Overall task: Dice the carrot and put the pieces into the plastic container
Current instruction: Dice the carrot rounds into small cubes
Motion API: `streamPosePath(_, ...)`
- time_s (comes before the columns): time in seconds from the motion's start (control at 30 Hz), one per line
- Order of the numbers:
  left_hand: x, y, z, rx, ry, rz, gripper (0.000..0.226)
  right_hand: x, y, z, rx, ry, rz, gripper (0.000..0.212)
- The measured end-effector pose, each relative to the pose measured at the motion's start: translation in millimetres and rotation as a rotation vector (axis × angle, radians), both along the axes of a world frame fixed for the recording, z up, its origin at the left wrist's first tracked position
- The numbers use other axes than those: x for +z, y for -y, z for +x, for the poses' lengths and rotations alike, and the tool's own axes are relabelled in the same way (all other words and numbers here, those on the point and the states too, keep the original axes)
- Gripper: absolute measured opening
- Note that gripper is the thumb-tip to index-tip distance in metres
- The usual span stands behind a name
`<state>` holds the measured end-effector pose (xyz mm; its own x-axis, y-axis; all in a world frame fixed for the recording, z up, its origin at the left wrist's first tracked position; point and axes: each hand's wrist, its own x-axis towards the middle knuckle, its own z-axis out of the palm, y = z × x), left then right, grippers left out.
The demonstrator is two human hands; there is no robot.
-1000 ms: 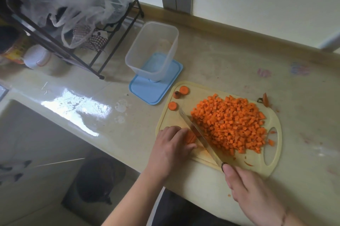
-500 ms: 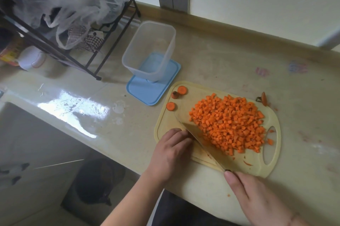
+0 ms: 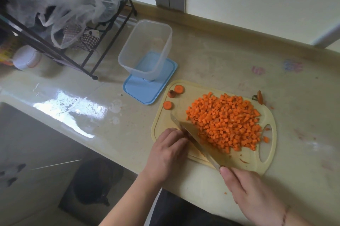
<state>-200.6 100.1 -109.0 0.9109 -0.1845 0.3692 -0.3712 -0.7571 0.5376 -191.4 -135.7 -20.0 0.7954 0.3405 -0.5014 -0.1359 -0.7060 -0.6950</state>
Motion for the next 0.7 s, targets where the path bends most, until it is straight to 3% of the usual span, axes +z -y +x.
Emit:
streamPosePath(0.13,-3.7,-1.3,-2.7,-0.006,-0.012,0.002,0.017,-10.6,6.0,-7.7,0.02,0.024,-0.03,0.092)
streamPosePath(0.33,-4.9,-1.9,-4.8,-0.002,-0.036,-0.023,0.016,-7.0,-19.5,10.7,0.069,0.061,-0.038,0.06)
streamPosePath(0.57,-3.7,-4.7,-9.2,0.021,-0.027,0.003,0.014,4.2,-4.0,6.9,-0.004,-0.021,0.017,0.069)
streamPosePath(0.7,-3.0,-7.0,-11.6,0.013,-0.021,0.012,0.018,2.3,-2.8,-0.5,0.036,0.002,0.007,0.086)
